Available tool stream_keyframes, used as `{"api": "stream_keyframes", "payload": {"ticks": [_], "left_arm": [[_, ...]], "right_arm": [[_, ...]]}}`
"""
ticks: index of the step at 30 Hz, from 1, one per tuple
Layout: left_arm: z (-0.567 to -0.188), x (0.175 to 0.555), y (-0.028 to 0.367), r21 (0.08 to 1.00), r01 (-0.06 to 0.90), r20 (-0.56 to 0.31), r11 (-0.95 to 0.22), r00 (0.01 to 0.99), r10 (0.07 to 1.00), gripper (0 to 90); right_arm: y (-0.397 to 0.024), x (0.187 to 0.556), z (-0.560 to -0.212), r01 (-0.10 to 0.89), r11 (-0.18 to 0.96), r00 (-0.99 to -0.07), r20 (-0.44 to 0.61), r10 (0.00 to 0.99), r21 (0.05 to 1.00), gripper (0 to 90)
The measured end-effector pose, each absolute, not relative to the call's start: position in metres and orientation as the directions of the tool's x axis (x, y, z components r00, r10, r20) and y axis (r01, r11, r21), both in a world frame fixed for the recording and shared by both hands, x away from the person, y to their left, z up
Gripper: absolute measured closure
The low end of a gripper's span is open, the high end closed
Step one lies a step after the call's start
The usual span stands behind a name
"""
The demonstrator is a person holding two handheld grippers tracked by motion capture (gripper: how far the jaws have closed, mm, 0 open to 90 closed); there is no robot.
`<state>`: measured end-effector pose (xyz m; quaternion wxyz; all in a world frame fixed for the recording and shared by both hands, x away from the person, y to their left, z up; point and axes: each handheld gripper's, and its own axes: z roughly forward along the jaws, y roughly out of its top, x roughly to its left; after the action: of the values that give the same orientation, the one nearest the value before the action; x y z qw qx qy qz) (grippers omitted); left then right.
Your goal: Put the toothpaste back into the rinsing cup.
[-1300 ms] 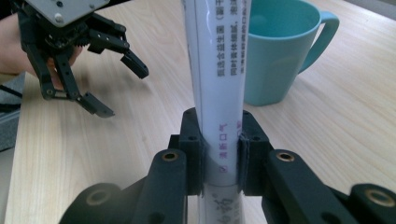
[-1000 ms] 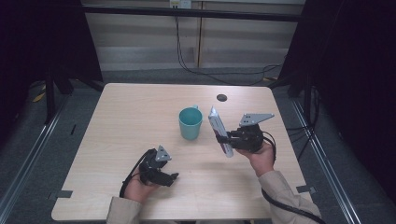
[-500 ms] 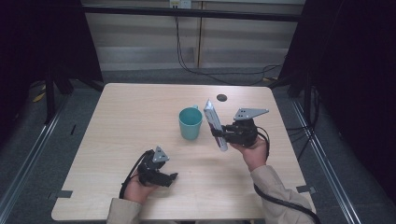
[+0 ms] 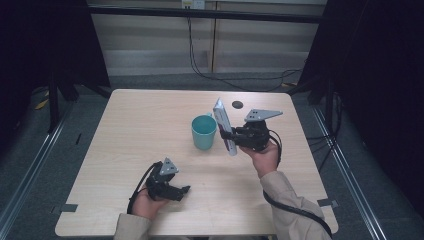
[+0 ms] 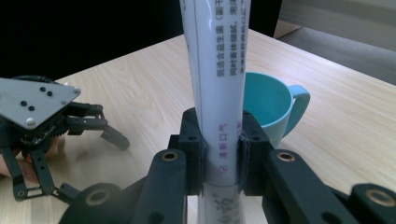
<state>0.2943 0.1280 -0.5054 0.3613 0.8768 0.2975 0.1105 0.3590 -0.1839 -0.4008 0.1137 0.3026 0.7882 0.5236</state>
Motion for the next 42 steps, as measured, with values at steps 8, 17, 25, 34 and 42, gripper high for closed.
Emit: {"api": "stream_keyframes", "payload": {"ticks": [8,17,25,34,42], "left_arm": [[-0.508,0.293,0.130,0.719,0.424,-0.018,-0.551,0.803,0.595,13.0],[-0.508,0.293,0.130,0.720,0.423,-0.018,-0.550,0.803,0.595,13.0],[-0.508,0.293,0.131,0.721,0.425,-0.016,-0.547,0.799,0.601,13.5],[-0.508,0.293,0.131,0.721,0.430,-0.019,-0.544,0.797,0.604,15.5],[-0.508,0.293,0.131,0.722,0.430,-0.020,-0.542,0.796,0.605,15.5]], "right_arm": [[-0.183,0.365,-0.398,0.360,0.240,-0.778,0.149,0.610,0.901,75.5],[-0.182,0.370,-0.393,0.354,0.220,-0.771,0.150,0.619,0.909,75.4],[-0.177,0.375,-0.387,0.342,0.217,-0.773,0.142,0.618,0.914,75.4],[-0.175,0.382,-0.380,0.330,0.203,-0.769,0.138,0.624,0.922,75.3],[-0.172,0.387,-0.378,0.320,0.173,-0.765,0.146,0.627,0.932,75.3]]}}
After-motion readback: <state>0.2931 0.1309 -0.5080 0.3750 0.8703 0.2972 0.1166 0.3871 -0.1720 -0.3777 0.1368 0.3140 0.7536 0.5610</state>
